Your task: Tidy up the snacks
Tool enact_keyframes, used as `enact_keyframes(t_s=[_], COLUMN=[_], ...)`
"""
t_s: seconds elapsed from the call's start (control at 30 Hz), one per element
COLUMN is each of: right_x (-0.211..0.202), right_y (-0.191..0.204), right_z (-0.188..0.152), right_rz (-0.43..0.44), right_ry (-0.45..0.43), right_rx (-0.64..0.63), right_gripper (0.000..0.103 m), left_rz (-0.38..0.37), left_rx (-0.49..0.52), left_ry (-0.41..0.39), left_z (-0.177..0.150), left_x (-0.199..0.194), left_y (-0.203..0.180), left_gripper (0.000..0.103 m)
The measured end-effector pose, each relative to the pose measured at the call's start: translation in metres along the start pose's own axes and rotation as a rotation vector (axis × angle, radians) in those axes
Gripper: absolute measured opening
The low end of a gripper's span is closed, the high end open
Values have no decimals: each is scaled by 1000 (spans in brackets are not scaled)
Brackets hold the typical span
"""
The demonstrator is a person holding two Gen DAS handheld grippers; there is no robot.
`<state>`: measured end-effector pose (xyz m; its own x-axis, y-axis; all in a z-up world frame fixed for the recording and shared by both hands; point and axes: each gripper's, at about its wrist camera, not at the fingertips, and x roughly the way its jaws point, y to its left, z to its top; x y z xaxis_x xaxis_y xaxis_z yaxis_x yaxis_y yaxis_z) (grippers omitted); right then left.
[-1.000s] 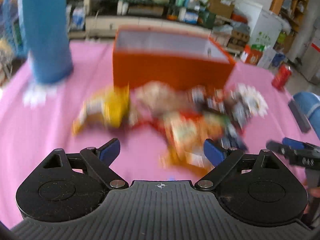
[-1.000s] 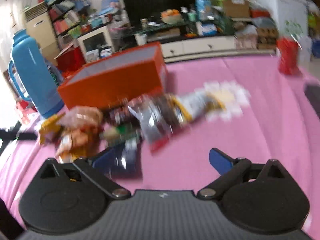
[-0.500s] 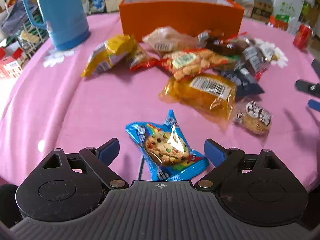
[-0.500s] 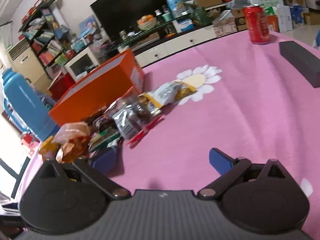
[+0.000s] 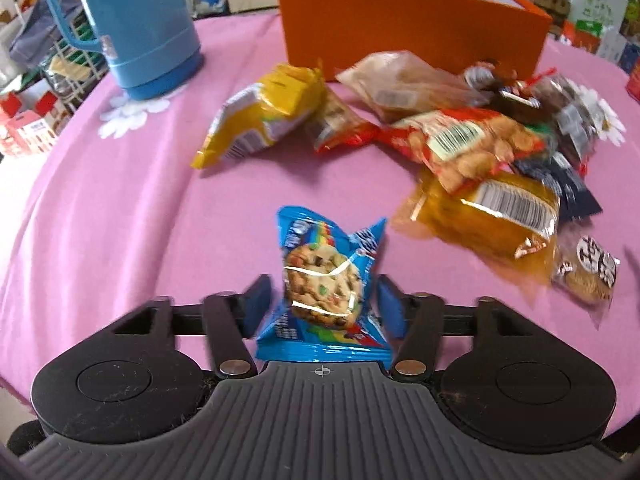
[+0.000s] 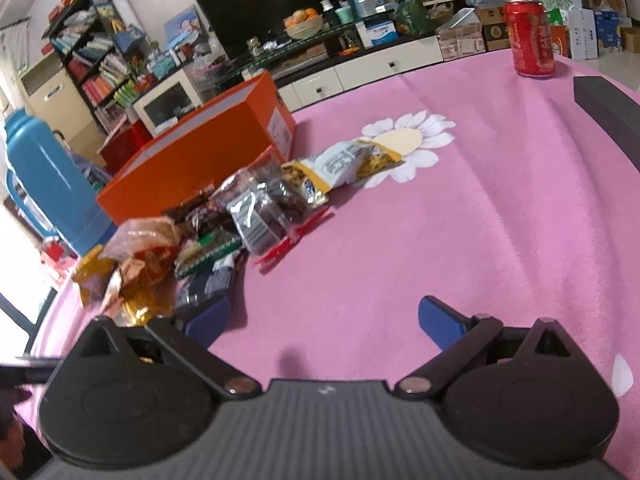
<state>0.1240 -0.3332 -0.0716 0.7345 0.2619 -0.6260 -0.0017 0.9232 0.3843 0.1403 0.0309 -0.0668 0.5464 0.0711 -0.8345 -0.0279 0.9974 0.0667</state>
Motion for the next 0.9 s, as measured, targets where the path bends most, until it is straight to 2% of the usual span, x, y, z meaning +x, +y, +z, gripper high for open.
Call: enact_keyframes(t_s=[0.07,0.17,0.23,0.3,0.4,0.57,0.63,0.7,0.8,0.87,0.9], right_x=[1,3,5,7,9,13,17,20,24,24,23], right_y=[3,9,13,17,21,26,32,39,45,45,44], right_z=[-1,-3,-5,-7,-9,-10,-13,-16,-20,-19,-19], right_rz=[-9,-32,-43,-58,-74,-100,-126,-154,-170,-166,-164], right_ry=[2,1,2,2,-2,-7,-2,8,18,18,17], right_rx=[-21,-63,-91,-122,-151,-191,-241,-303,-366,-359,-353], right_gripper=[99,99,101,102,102,102,102,102,102,102,102], left_rz=[-6,-11,7,25,23,-43,-47,-58,-95,-116,-101], left_rx=[-20,-27,-23,-14,-1,-76,-98,-115,-145,-120,-86], left_ry=[-58,-119,-153,-195,-232,-191,-154,-99,-53,-53,-52], left_z=[-5,-11,-2,17,54,111,129,143,135,117,106], left_x=[-15,-32,-36,-34,-21,15,34,57,71,64,61], left_y=[6,14,20,29,44,72,79,84,86,83,78], left_gripper=[60,62,62,71,78,83,80,54,36,35,42])
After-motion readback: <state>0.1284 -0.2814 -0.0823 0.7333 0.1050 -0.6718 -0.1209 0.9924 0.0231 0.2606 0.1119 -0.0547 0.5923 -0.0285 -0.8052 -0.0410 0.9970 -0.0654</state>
